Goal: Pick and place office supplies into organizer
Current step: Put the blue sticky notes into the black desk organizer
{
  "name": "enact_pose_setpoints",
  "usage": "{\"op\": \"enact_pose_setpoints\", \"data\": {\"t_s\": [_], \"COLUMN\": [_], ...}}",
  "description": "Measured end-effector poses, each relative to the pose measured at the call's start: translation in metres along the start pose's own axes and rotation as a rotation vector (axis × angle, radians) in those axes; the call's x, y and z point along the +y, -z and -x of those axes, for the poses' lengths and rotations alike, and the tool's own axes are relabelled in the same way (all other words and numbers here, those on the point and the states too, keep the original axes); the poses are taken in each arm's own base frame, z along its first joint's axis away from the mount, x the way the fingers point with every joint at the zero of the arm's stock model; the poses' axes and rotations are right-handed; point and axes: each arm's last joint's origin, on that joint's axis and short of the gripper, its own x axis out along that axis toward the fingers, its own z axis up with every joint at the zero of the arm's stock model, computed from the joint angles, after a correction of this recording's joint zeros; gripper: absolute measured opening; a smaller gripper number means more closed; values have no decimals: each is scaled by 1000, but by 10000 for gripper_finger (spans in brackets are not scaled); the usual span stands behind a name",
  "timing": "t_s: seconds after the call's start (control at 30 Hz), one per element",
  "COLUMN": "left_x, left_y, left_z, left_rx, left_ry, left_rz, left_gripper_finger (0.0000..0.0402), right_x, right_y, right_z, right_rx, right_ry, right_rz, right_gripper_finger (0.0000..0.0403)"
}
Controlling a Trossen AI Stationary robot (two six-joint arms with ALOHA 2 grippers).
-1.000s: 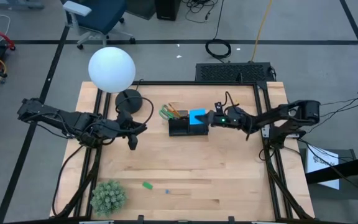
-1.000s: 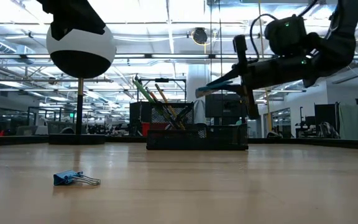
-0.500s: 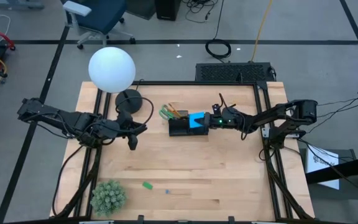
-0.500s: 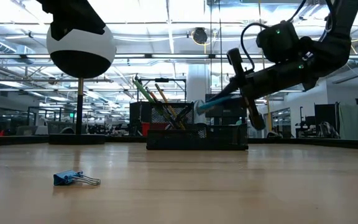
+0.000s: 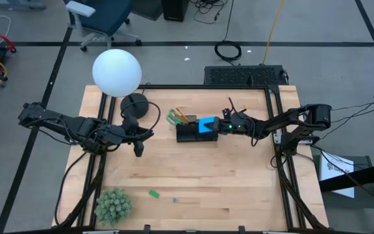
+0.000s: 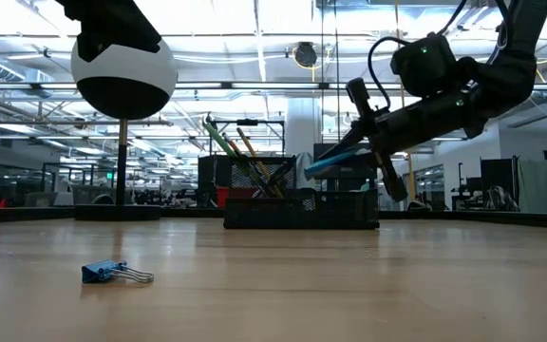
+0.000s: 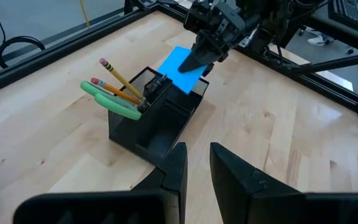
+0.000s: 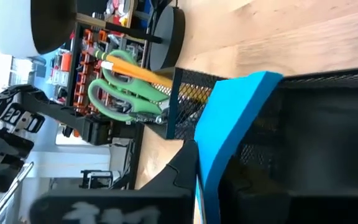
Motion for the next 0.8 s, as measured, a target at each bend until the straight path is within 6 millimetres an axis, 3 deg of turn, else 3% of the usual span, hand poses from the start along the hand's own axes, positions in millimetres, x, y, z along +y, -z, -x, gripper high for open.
{"op": "enact_pose_setpoints", "data": {"t_s": [0.8], "left_x": [0], "left_y": [0], "left_z": [0], "left_rx": [-1], "left_ry": [0], "left_rz": [4], "left_gripper_finger": [62], "right_x": [0], "right_y": [0], "right_z": [0], "right_rx": [-6], "right_ry": [6], "right_rz": [-47], "right_gripper_finger": [190]}}
